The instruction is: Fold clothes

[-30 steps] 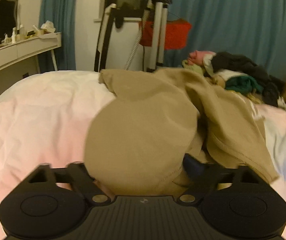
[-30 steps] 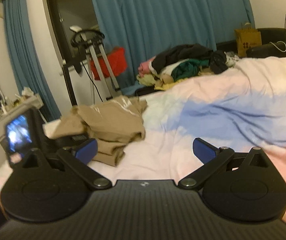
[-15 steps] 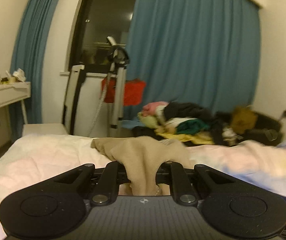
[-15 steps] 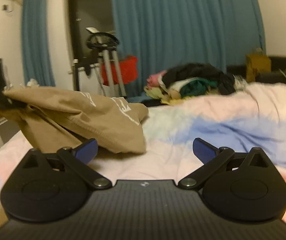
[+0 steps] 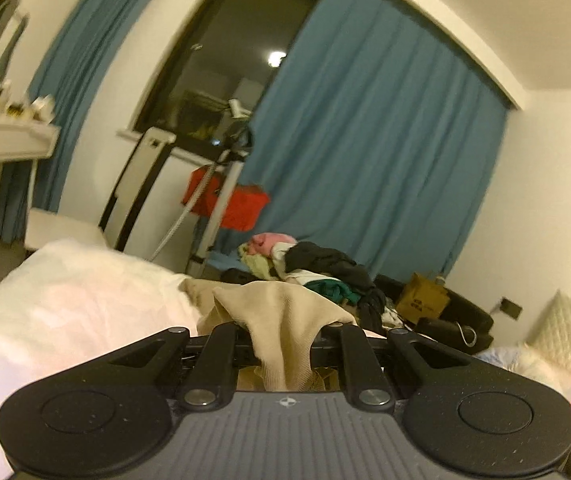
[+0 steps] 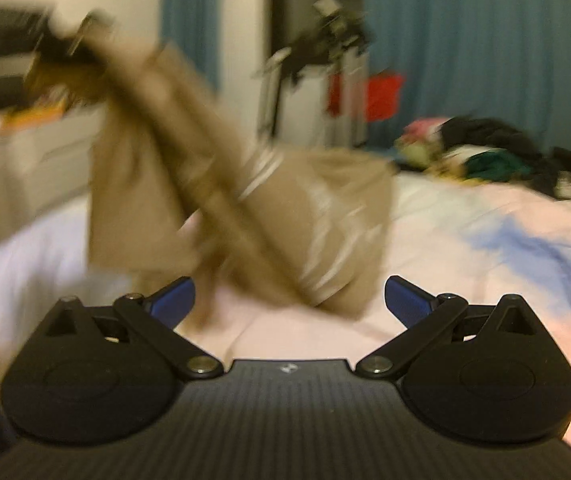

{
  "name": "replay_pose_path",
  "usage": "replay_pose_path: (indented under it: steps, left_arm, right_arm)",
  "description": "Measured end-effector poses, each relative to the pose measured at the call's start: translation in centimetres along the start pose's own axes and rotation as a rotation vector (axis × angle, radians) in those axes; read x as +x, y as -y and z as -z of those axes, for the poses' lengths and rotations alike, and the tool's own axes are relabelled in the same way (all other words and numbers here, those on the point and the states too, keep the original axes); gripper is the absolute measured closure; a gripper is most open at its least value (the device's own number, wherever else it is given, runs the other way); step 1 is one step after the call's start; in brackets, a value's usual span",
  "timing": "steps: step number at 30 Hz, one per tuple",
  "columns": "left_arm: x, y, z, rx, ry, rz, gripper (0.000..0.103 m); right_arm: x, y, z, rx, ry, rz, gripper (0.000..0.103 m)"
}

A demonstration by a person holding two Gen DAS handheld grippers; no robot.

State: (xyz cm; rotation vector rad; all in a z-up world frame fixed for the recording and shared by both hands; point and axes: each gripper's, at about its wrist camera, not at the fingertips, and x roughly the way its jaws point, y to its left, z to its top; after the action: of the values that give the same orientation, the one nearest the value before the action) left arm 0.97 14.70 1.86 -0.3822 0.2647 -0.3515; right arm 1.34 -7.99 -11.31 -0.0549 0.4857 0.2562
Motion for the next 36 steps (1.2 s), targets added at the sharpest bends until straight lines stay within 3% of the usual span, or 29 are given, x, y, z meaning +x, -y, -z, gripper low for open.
replay_pose_path:
  steps: [2,5,9,12,14,16,18,22,30,34,36]
  left_arm:
    - [0.1,-1.5,-0.1,-0.046,-0.001,-0.013,0.089]
    - [0.0,-3.2,-0.3,-0.098,0.0,-0.013,0.089]
    - [1.1,-4.2,0.0,-0.097,0.006,-0.049,0.089]
    - [3.3,-5.0,0.0,-0.105,0.002,-0.071,0.089]
    - [4.0,-5.3,0.0,-0.119,0.003,-0.07,0.089]
    - [4.7,-5.6,0.0,-0.128,0.006,-0.066,0.089]
    - [5.0,-5.6,0.0,-0.126,0.01,-0.065,0.089]
    - [4.6,-5.2,0.1,-0.114,0.031,-0.063,0.089]
    - [0.9,-1.9,-0.2,-0.052,0.102,0.057,0.089]
    - [-2.1,-0.3,-0.6,-0.023,0.147,0.165,0.089]
    - [-2.7,0.0,-0.6,-0.018,0.143,0.194,0.089]
  right_arm:
    - [2.4,-1.0,0.6,-0.025,-0.06,-0.04,0.004]
    - [6.0,-1.2,1.1,-0.033,-0.108,-0.03,0.029]
    - [9.2,-0.3,1.1,-0.007,-0.095,0.015,0.031]
    - [9.4,0.0,0.6,-0.026,-0.027,0.067,0.031]
    - [9.2,0.3,0.3,-0.038,0.017,0.098,0.037]
    - [9.2,1.0,-0.1,-0.025,0.028,0.094,0.066]
    - [8.8,1.8,-0.3,-0.007,0.055,0.094,0.081]
    - [4.7,3.0,-2.1,0.028,0.189,0.124,0.093]
    - [-7.3,3.9,-4.6,0.021,0.419,0.165,0.095]
    - [-12.6,4.8,-4.7,0.047,0.46,0.132,0.095]
    - [-13.8,5.8,-4.6,0.088,0.44,0.09,0.095]
